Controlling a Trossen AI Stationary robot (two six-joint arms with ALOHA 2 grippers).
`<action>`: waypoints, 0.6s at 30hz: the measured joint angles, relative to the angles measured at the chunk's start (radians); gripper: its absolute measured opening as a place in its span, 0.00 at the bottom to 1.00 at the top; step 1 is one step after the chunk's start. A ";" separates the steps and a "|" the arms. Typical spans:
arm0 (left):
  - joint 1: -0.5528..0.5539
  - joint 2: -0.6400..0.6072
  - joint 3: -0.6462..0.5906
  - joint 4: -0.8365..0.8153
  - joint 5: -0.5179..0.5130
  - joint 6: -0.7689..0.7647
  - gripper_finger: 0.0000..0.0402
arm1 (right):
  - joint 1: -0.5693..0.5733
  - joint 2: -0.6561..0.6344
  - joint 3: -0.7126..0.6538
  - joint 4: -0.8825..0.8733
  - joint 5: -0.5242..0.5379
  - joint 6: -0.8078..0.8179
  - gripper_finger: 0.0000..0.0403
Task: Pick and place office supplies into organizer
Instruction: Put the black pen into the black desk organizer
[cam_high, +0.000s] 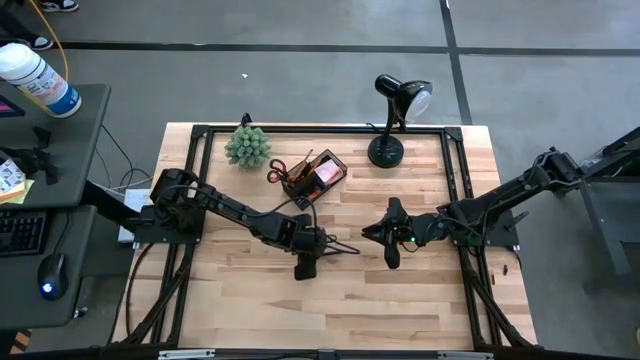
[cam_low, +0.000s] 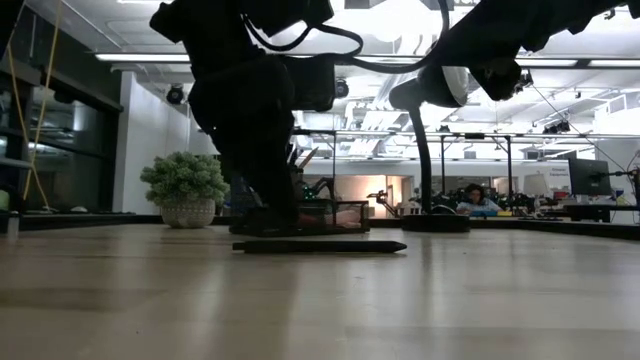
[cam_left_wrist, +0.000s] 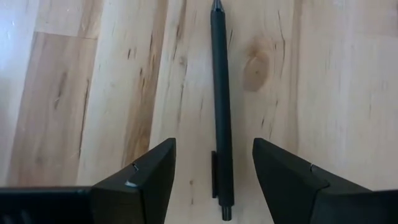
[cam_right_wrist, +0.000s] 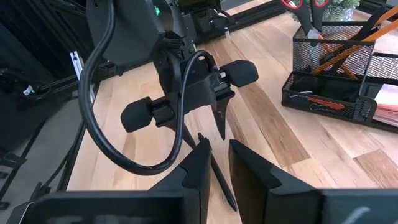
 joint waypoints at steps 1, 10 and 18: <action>0.000 0.000 0.000 0.000 0.001 -0.003 0.50 | 0.000 0.000 0.000 0.000 0.000 0.000 0.13; 0.001 0.014 0.001 0.011 0.013 -0.024 0.50 | -0.003 0.000 0.000 0.000 0.000 0.000 0.13; 0.000 0.045 -0.002 -0.004 0.057 -0.028 0.50 | -0.003 0.000 0.000 0.003 0.000 0.003 0.13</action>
